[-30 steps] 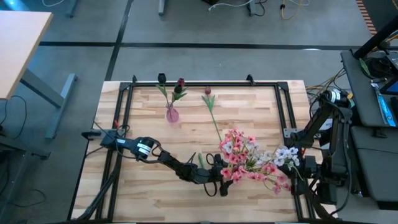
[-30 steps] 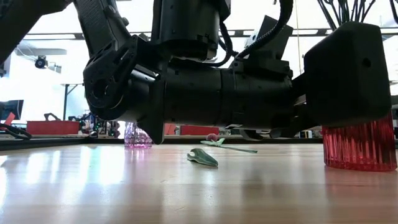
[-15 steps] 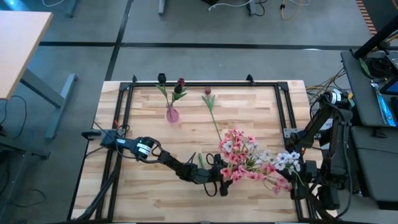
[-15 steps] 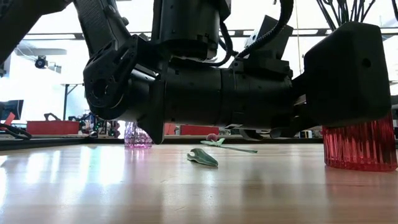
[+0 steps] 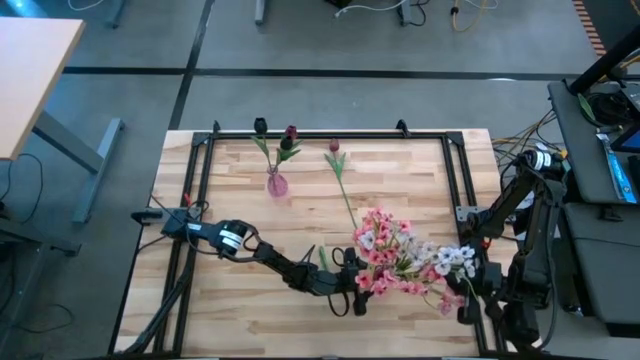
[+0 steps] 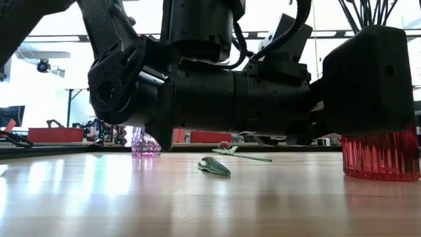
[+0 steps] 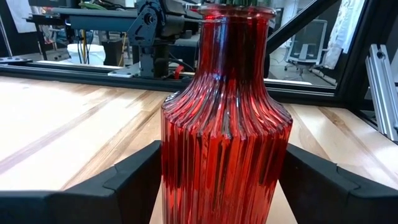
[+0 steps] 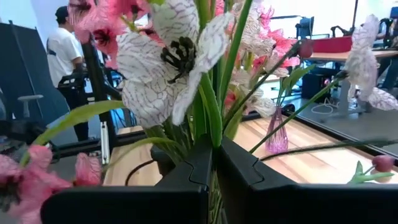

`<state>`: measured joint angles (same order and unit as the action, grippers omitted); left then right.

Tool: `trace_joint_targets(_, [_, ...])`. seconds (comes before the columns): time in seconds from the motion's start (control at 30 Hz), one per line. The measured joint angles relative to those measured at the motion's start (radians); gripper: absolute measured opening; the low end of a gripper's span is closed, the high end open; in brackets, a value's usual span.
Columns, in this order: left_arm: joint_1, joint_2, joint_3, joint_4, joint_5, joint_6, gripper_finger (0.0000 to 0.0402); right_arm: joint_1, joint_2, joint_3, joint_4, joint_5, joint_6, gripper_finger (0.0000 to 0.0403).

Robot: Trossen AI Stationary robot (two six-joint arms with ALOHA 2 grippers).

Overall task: Sort flowers into vase by color
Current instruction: Put the white flowers into the red vase

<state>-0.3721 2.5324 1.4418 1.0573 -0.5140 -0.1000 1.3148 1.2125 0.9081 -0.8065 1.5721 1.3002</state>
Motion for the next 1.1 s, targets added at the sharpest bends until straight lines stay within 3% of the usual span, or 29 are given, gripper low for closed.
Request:
trace_joint_targets(0.27, [0.0,-0.001,0.0,-0.012,-0.001,0.002,0.0274,-0.041,0.001,0.035,0.181,-0.001,-0.268,0.0012])
trace_joint_targets(0.77, [0.0,-0.002,-0.001,-0.022,-0.002,0.004,0.0274,-0.119,0.055,0.076,0.32,-0.007,-0.383,0.0012])
trace_joint_targets(1.1, [0.0,0.033,0.0,0.036,-0.002,0.004,0.0274,-0.13,0.132,0.199,0.315,-0.027,-0.5,0.0012])
